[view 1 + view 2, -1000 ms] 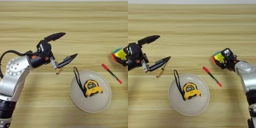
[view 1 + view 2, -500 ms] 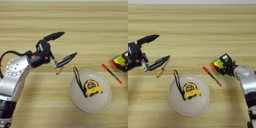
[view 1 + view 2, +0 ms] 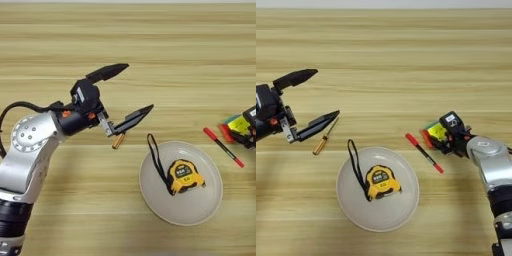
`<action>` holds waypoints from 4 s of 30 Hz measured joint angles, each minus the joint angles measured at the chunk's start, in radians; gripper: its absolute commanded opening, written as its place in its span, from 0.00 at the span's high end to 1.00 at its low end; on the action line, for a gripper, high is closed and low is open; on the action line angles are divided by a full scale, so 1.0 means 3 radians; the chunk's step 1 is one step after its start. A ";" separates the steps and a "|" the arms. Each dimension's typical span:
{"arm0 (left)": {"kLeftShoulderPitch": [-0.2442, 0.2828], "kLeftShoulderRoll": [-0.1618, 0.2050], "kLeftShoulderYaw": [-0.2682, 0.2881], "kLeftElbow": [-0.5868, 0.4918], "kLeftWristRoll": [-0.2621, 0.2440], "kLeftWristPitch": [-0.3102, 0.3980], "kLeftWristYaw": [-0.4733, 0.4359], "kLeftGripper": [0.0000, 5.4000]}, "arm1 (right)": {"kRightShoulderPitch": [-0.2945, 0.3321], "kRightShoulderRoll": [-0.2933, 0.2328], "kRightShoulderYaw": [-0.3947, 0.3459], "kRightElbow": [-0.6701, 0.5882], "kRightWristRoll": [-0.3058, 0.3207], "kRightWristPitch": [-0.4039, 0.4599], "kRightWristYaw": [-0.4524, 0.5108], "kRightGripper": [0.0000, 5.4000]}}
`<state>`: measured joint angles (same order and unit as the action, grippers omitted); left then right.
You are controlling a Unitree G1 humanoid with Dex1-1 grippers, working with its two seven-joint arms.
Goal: Move the objects on the table
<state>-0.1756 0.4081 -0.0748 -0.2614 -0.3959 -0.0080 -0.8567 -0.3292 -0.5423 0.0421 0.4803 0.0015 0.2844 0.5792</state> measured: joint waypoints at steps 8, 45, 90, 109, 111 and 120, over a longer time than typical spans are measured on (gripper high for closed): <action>0.0002 0.0000 0.0005 0.0000 -0.0001 0.0000 0.0000 0.00 | -0.0017 0.0000 0.0020 0.0119 -0.0027 -0.0038 0.0002 0.26; -0.0005 -0.0028 0.0005 0.0185 0.0132 0.0000 0.0207 0.00 | -0.0022 0.0034 -0.0188 -0.0710 0.0149 0.0032 -0.0018 0.00; -0.0213 -0.0701 -0.0061 0.2295 0.1327 0.0268 0.2096 0.00 | -0.0084 0.0946 -0.0716 -0.1892 0.0906 -0.1224 -0.0748 0.00; -0.0182 -0.0850 -0.0124 0.2157 0.1318 0.0174 0.2008 0.00 | 0.0623 0.1294 -0.0779 -0.1280 0.0343 -0.2006 -0.1534 0.00; -0.0141 -0.0882 -0.0178 0.2112 0.1319 0.0202 0.1968 0.00 | 0.0690 0.1315 -0.0750 -0.1280 0.0342 -0.2011 -0.1534 0.00; -0.0128 -0.0921 -0.0243 0.2117 0.1309 0.0419 0.1823 0.00 | 0.0733 0.1342 -0.0659 -0.1337 0.0346 -0.2002 -0.1542 0.00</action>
<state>-0.2141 0.1318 -0.1476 0.3738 -0.0031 0.1177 -0.3099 -0.1092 -0.1397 -0.1557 0.0793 0.1052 -0.3163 0.1168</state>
